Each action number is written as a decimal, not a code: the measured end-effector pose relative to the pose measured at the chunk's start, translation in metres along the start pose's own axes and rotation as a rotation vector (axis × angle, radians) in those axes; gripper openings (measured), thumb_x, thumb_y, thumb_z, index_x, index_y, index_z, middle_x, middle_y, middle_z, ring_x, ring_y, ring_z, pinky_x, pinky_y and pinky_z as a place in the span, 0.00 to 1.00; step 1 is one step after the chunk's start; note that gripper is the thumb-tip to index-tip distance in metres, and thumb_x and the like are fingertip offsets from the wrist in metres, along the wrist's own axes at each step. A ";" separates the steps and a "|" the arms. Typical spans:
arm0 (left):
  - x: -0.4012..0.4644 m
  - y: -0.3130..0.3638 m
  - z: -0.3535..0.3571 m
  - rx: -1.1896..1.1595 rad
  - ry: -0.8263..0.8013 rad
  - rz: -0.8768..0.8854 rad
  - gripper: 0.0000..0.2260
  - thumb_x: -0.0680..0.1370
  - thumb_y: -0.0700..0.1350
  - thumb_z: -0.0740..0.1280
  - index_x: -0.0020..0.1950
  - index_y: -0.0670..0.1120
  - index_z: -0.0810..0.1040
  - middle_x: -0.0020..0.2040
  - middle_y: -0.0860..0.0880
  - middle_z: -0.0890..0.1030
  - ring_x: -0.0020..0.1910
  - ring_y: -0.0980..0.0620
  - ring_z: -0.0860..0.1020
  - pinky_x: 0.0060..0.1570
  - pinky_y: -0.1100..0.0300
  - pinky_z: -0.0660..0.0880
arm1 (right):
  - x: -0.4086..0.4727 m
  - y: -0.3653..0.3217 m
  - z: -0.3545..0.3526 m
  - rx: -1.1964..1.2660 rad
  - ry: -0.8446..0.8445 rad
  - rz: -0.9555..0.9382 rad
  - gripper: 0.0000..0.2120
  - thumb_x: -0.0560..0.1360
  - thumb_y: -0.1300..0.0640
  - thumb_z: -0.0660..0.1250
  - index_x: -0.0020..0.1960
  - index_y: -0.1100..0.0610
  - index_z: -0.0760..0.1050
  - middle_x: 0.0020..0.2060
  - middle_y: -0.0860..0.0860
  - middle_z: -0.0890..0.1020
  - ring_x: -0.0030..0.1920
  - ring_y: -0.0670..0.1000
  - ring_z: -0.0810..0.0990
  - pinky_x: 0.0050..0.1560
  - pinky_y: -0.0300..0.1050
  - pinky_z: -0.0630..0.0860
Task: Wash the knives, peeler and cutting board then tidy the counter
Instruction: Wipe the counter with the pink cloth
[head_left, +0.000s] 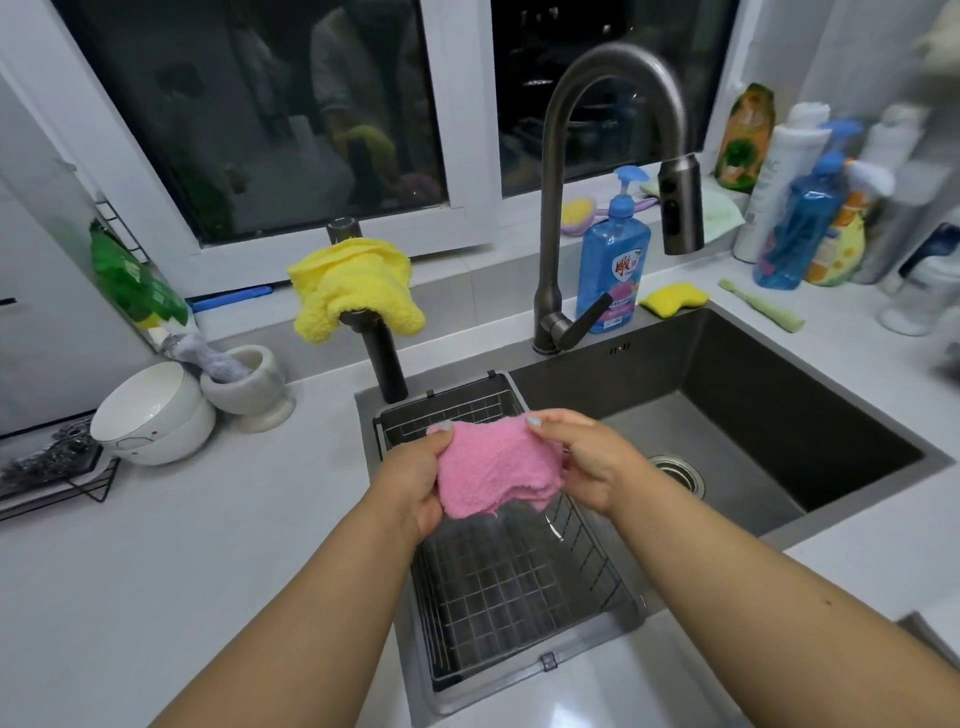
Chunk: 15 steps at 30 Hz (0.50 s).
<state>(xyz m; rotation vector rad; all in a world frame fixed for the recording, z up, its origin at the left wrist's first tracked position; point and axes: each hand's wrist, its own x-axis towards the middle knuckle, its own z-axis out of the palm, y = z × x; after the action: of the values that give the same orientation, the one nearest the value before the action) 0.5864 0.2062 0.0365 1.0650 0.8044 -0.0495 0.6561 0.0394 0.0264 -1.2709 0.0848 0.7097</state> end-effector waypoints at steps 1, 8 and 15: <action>0.000 0.000 0.004 0.009 -0.006 0.002 0.11 0.80 0.45 0.63 0.56 0.39 0.77 0.52 0.38 0.81 0.51 0.39 0.81 0.42 0.46 0.80 | 0.001 -0.001 -0.006 0.017 0.034 0.017 0.04 0.75 0.62 0.68 0.49 0.59 0.80 0.45 0.55 0.83 0.46 0.55 0.81 0.43 0.49 0.78; 0.007 0.001 0.024 0.054 -0.069 0.009 0.11 0.80 0.44 0.64 0.59 0.39 0.75 0.56 0.38 0.80 0.55 0.36 0.79 0.53 0.35 0.76 | 0.013 -0.014 -0.055 -0.180 0.519 -0.088 0.12 0.76 0.52 0.68 0.37 0.57 0.82 0.32 0.48 0.78 0.34 0.48 0.70 0.33 0.41 0.66; 0.016 0.001 0.065 0.078 -0.128 0.017 0.13 0.80 0.42 0.63 0.61 0.37 0.74 0.57 0.37 0.80 0.56 0.37 0.78 0.59 0.36 0.73 | 0.028 -0.011 -0.119 -0.554 0.596 0.110 0.11 0.71 0.64 0.72 0.53 0.63 0.80 0.44 0.58 0.80 0.44 0.53 0.78 0.46 0.43 0.73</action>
<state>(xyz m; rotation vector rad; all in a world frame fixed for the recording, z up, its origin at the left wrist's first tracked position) 0.6352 0.1605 0.0423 1.1304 0.6825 -0.1345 0.7219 -0.0551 -0.0152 -1.9966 0.4727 0.4338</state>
